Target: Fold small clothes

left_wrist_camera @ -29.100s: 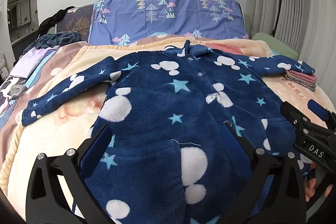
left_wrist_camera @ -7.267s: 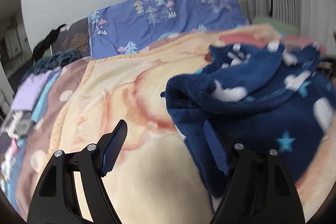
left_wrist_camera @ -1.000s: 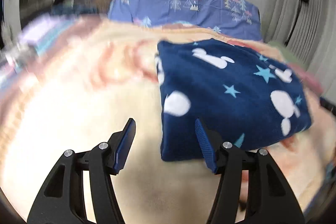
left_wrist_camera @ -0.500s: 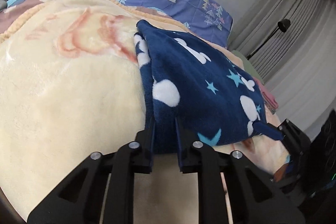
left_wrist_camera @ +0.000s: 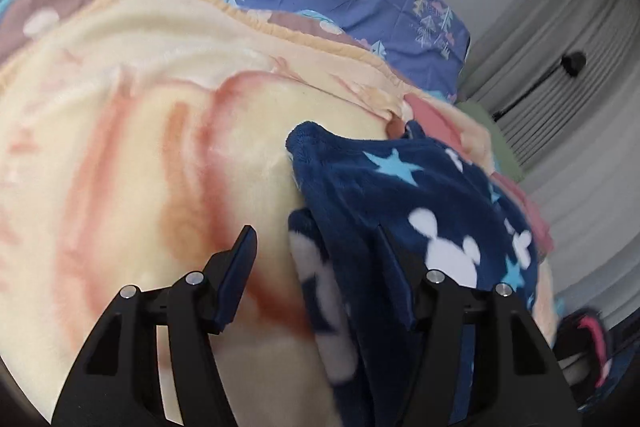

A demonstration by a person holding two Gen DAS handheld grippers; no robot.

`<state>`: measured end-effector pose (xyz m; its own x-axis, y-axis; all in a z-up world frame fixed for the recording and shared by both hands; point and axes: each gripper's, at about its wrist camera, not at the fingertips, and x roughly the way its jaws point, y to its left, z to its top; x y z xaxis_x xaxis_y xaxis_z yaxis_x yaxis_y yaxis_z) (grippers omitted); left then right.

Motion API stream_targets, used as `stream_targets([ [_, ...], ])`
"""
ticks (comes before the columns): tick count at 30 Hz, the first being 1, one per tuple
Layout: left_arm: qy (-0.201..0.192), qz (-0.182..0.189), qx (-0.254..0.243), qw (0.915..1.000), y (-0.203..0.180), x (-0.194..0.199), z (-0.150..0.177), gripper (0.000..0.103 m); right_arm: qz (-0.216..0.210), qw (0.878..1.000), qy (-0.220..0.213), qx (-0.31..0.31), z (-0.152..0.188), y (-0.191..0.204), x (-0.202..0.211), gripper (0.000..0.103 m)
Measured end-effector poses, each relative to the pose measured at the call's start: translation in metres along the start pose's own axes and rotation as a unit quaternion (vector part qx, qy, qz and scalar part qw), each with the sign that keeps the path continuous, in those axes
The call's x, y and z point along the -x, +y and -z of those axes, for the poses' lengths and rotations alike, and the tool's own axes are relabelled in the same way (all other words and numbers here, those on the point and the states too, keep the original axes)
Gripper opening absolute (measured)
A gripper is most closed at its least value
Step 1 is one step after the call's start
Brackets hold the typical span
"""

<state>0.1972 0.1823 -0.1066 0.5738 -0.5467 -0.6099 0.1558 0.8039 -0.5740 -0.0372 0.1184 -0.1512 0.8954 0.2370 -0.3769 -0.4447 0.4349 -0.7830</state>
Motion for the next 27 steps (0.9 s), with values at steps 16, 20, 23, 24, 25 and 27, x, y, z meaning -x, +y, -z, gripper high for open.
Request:
stream_targets([
  [16, -0.014, 0.072, 0.016, 0.9972, 0.023, -0.004, 0.014, 0.058, -0.065, 0.996, 0.034, -0.043, -0.036, -0.029, -0.035, 0.007],
  [20, -0.010, 0.073, 0.016, 0.9972, 0.024, -0.006, 0.014, 0.058, -0.086, 0.994, 0.051, -0.043, -0.030, -0.021, -0.031, 0.007],
  [23, -0.010, 0.077, 0.018, 0.9968, 0.026, -0.004, 0.015, 0.059, -0.065, 0.997, 0.043, -0.028, -0.032, -0.004, -0.022, 0.009],
  [24, -0.009, 0.077, 0.020, 0.9968, 0.027, -0.004, 0.015, 0.059, -0.054, 0.998, 0.036, -0.023, -0.032, -0.004, -0.019, 0.012],
  [25, -0.009, 0.075, 0.023, 0.9968, 0.027, -0.004, 0.015, 0.059, -0.049, 0.998, 0.032, -0.021, -0.031, -0.001, -0.013, 0.025],
  [27, -0.009, 0.078, 0.030, 0.9965, 0.029, -0.003, 0.014, 0.059, -0.034, 0.999, 0.024, -0.005, -0.027, 0.002, -0.005, 0.052],
])
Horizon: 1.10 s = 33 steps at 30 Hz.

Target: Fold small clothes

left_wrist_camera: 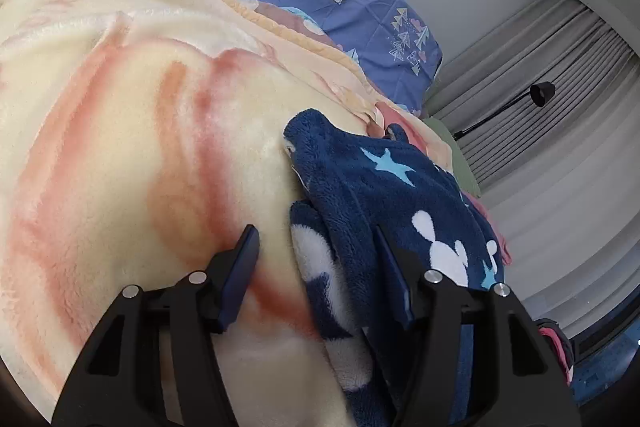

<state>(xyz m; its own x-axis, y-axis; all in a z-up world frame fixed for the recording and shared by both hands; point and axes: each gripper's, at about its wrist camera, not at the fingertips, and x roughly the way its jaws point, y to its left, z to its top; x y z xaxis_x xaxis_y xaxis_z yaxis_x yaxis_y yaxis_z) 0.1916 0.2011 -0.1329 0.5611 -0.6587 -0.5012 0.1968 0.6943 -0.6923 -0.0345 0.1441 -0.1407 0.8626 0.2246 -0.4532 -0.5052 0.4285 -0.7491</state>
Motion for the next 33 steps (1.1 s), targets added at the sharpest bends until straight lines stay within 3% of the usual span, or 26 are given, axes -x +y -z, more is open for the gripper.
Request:
stream_targets([
  [4, 0.006, 0.017, 0.016, 0.9997, 0.002, 0.002, 0.000, 0.063, 0.038, 0.998, 0.016, 0.047, 0.019, 0.008, -0.003, 0.053],
  [8, 0.027, 0.035, 0.016, 0.9989, -0.007, -0.012, 0.002, 0.066, 0.054, 0.998, 0.020, 0.022, 0.024, 0.006, -0.030, 0.053],
  [9, 0.026, 0.031, 0.008, 0.9992, -0.011, -0.015, 0.004, 0.060, 0.068, 0.997, 0.014, 0.022, 0.022, 0.005, -0.036, 0.052],
  [10, 0.027, 0.036, 0.005, 0.9990, -0.014, -0.018, 0.004, 0.031, 0.076, 0.997, 0.010, 0.023, 0.020, 0.005, -0.043, 0.031],
  [11, 0.022, 0.038, 0.011, 0.9990, -0.014, -0.018, 0.003, 0.023, 0.072, 0.997, 0.014, 0.021, 0.018, 0.004, -0.049, 0.022],
  [13, -0.009, 0.047, 0.012, 0.9988, -0.016, -0.007, -0.001, 0.019, 0.055, 0.998, 0.011, 0.001, 0.011, -0.002, -0.042, 0.016],
  [15, -0.035, 0.069, -0.004, 0.9970, -0.023, 0.009, -0.002, 0.019, 0.026, 0.998, 0.007, -0.062, 0.004, -0.024, -0.025, 0.016],
  [17, -0.035, 0.047, -0.025, 0.9980, -0.026, 0.007, 0.000, 0.019, 0.000, 0.996, 0.013, -0.093, 0.005, -0.037, -0.024, 0.016],
  [19, -0.003, 0.003, -0.019, 0.9998, -0.017, -0.011, 0.006, 0.020, -0.007, 0.998, 0.036, -0.053, 0.011, -0.020, -0.038, 0.019],
  [22, -0.004, 0.003, -0.015, 0.9999, -0.016, -0.008, 0.007, 0.024, 0.033, 0.999, 0.034, -0.008, 0.016, 0.004, -0.038, 0.027],
  [24, -0.010, -0.020, -0.026, 0.9994, -0.019, -0.008, 0.009, 0.035, 0.005, 0.999, 0.026, -0.034, 0.015, -0.005, -0.027, 0.033],
  [26, -0.012, -0.027, -0.026, 0.9992, -0.021, -0.007, 0.010, 0.038, -0.027, 0.997, 0.021, -0.067, 0.016, -0.020, -0.014, 0.034],
  [31, -0.022, -0.030, -0.030, 0.9989, -0.019, 0.001, 0.009, 0.044, -0.026, 0.986, 0.003, -0.167, 0.027, -0.066, 0.015, 0.036],
  [33, -0.022, -0.036, -0.032, 0.9986, -0.020, 0.000, 0.008, 0.046, -0.027, 0.975, -0.011, -0.219, 0.035, -0.086, 0.020, 0.037],
])
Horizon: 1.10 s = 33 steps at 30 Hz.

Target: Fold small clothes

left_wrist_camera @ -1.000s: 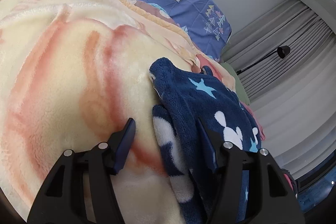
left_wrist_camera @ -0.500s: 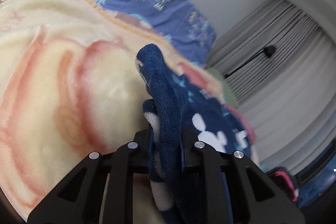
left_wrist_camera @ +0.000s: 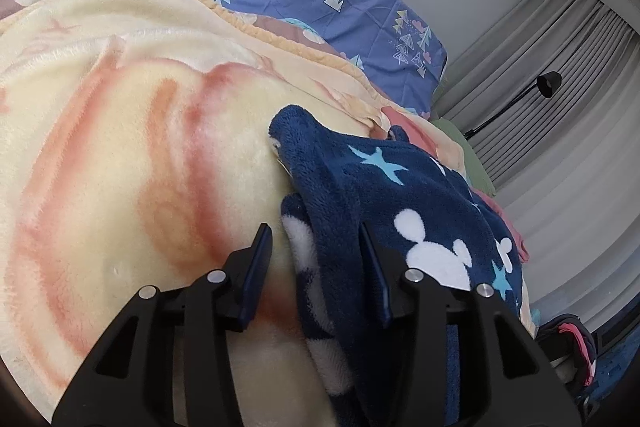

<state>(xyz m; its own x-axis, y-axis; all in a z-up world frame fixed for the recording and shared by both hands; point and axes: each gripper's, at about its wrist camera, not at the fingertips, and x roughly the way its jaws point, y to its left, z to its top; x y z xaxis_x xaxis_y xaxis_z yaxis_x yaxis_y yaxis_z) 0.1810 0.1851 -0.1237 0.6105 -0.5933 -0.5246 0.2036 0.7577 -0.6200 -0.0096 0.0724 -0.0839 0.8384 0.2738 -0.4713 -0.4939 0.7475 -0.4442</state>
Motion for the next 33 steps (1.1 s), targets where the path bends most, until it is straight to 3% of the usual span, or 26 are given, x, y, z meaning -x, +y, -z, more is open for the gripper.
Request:
stream_targets([
  [3, 0.003, -0.007, 0.000, 1.0000, -0.001, -0.006, -0.002, 0.047, -0.045, 0.997, 0.043, -0.050, 0.006, -0.012, -0.023, 0.041],
  [5, 0.006, -0.009, -0.001, 0.9999, -0.001, -0.007, -0.003, 0.049, -0.070, 0.990, 0.105, -0.070, 0.021, -0.008, -0.053, 0.042],
  [7, 0.003, -0.009, -0.003, 0.9999, -0.001, -0.007, -0.003, 0.046, -0.065, 0.991, 0.100, -0.066, 0.022, -0.005, -0.050, 0.041],
  [8, -0.003, -0.004, -0.003, 1.0000, -0.002, -0.006, -0.002, 0.033, -0.070, 0.990, 0.099, -0.066, 0.020, -0.006, -0.047, 0.041],
  [9, -0.010, 0.012, -0.007, 0.9999, -0.003, -0.004, -0.002, 0.028, -0.074, 0.990, 0.099, -0.071, 0.020, -0.007, -0.046, 0.041],
  [14, -0.020, -0.010, -0.036, 0.9991, -0.014, -0.002, -0.001, 0.026, -0.087, 0.986, 0.092, -0.111, 0.023, -0.023, -0.034, 0.034],
  [18, -0.059, -0.028, -0.063, 0.9959, -0.022, 0.023, -0.006, 0.026, -0.019, 0.984, 0.039, -0.171, 0.023, -0.064, 0.004, 0.033],
  [20, -0.088, -0.011, -0.075, 0.9932, -0.030, 0.044, -0.008, 0.026, 0.016, 0.970, 0.030, -0.239, 0.032, -0.102, 0.017, 0.033],
  [23, -0.110, 0.049, -0.108, 0.9869, -0.056, 0.069, -0.006, 0.030, 0.042, 0.937, 0.071, -0.339, 0.069, -0.147, 0.014, 0.033],
  [24, -0.105, 0.043, -0.136, 0.9841, -0.070, 0.069, -0.001, 0.038, 0.050, 0.927, 0.097, -0.359, 0.084, -0.152, 0.007, 0.030],
  [26, -0.074, 0.008, -0.186, 0.9797, -0.091, 0.049, 0.011, 0.042, 0.035, 0.912, 0.132, -0.386, 0.114, -0.150, -0.008, 0.030],
  [28, 0.004, -0.058, -0.233, 0.9708, -0.099, 0.002, 0.030, 0.042, 0.040, 0.916, 0.127, -0.379, 0.120, -0.145, -0.006, 0.031],
  [29, 0.032, -0.099, -0.256, 0.9611, -0.099, -0.020, 0.041, 0.044, 0.042, 0.917, 0.131, -0.375, 0.116, -0.144, -0.004, 0.032],
  [30, 0.028, -0.123, -0.292, 0.9480, -0.106, -0.030, 0.050, 0.044, 0.042, 0.918, 0.137, -0.370, 0.114, -0.144, -0.005, 0.033],
  [33, 0.021, -0.138, -0.312, 0.9399, -0.113, -0.025, 0.048, 0.045, 0.037, 0.922, 0.143, -0.359, 0.112, -0.144, -0.005, 0.034],
])
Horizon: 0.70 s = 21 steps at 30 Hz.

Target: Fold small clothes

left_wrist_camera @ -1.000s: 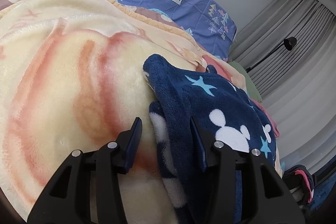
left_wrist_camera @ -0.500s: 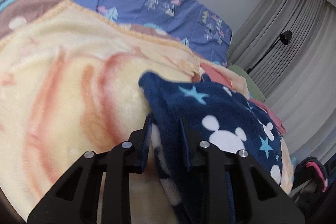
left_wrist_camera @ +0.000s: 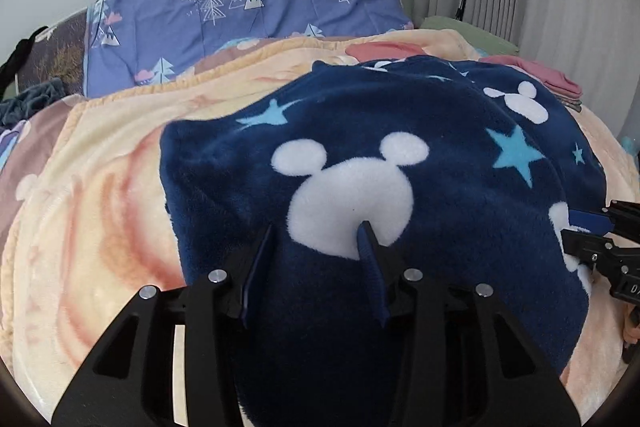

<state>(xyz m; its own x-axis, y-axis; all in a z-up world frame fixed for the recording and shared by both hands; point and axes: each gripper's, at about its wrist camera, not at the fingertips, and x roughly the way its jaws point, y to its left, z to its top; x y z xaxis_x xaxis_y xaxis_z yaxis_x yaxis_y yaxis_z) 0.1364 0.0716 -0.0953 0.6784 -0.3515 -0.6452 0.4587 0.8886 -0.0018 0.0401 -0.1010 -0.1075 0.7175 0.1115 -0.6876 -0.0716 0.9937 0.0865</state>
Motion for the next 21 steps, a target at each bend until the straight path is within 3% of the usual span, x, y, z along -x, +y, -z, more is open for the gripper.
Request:
stream_targets([
  [7, -0.003, 0.012, 0.009, 0.9999, 0.009, -0.001, 0.001, 0.045, -0.017, 0.998, -0.061, 0.004, -0.046, 0.001, 0.024, 0.028],
  [9, -0.004, 0.015, 0.012, 0.9998, 0.009, -0.001, 0.000, 0.045, -0.009, 0.999, -0.043, 0.005, -0.053, 0.004, 0.007, 0.028],
  [11, -0.007, 0.026, 0.018, 0.9995, 0.010, 0.003, 0.003, 0.047, -0.015, 0.999, 0.039, -0.021, -0.045, -0.005, -0.039, 0.028],
  [16, -0.008, 0.048, 0.032, 0.9983, 0.014, 0.006, 0.006, 0.049, 0.000, 1.000, 0.025, -0.007, -0.043, -0.001, -0.033, 0.027],
  [19, -0.009, 0.051, 0.034, 0.9981, 0.014, 0.006, 0.006, 0.049, -0.007, 1.000, 0.019, -0.006, -0.066, 0.003, -0.019, 0.028],
  [21, -0.009, 0.050, 0.034, 0.9981, 0.015, 0.006, 0.006, 0.050, -0.007, 1.000, -0.017, 0.003, -0.089, 0.006, -0.008, 0.028],
])
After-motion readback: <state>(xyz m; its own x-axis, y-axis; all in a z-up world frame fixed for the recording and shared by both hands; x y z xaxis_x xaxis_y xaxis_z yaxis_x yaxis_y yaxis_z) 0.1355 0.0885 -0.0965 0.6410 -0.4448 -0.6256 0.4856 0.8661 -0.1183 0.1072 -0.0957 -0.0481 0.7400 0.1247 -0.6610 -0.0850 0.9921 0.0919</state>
